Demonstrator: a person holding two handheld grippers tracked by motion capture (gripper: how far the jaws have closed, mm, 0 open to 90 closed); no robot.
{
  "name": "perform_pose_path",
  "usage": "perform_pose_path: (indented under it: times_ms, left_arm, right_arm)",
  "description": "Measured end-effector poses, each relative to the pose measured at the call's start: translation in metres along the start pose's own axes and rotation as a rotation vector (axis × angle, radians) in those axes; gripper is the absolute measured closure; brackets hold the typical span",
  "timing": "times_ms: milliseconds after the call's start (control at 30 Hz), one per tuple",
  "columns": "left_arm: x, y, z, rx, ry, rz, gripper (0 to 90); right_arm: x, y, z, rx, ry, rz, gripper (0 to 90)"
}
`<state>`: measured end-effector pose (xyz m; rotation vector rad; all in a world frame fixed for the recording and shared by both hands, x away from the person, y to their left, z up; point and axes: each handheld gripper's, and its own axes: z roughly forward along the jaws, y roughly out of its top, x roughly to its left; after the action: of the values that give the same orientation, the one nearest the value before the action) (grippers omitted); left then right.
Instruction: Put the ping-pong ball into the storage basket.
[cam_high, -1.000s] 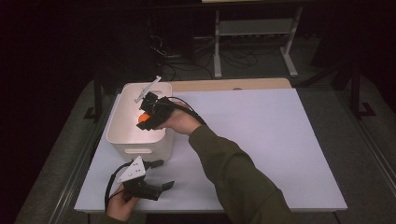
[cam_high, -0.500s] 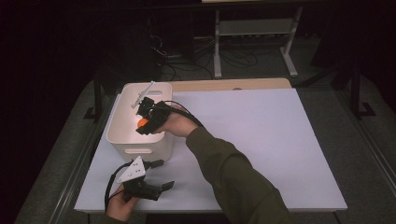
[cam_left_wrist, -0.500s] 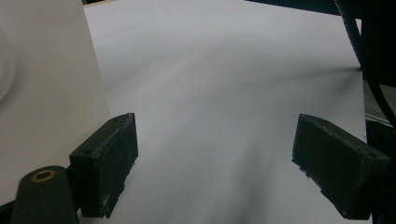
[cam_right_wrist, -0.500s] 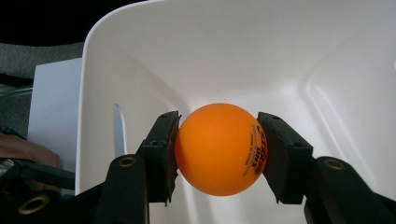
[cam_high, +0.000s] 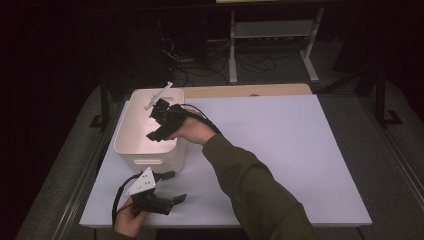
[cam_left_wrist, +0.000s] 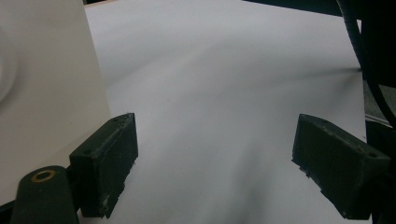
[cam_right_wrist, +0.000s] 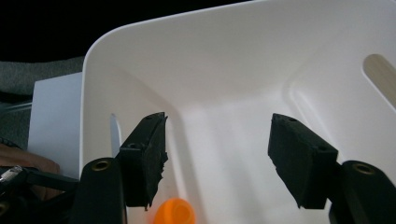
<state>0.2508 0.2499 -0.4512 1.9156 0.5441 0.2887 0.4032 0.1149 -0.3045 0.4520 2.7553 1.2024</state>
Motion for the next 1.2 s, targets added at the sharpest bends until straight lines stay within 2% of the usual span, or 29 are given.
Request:
perform_pose_path:
  times_ms: [267, 533, 833, 1200]
  left_arm:
    - [0.000, 0.000, 0.000, 0.003, 0.001, -0.002, 14.1]
    - [0.000, 0.000, 0.001, 0.010, 0.002, 0.000, 14.2]
    - [0.000, 0.000, 0.001, 0.008, 0.001, -0.011, 14.1]
    - [0.001, 0.000, 0.001, 0.008, 0.004, -0.006, 14.2]
  right_arm:
    - [-0.004, -0.004, -0.020, -0.022, -0.018, 0.016, 32.9]
    - [-0.009, -0.016, -0.041, -0.046, -0.039, 0.031, 31.8]
    - [-0.017, -0.038, -0.063, -0.071, -0.071, 0.066, 27.9]
    - [-0.024, -0.069, -0.075, -0.075, -0.104, 0.106, 21.1]
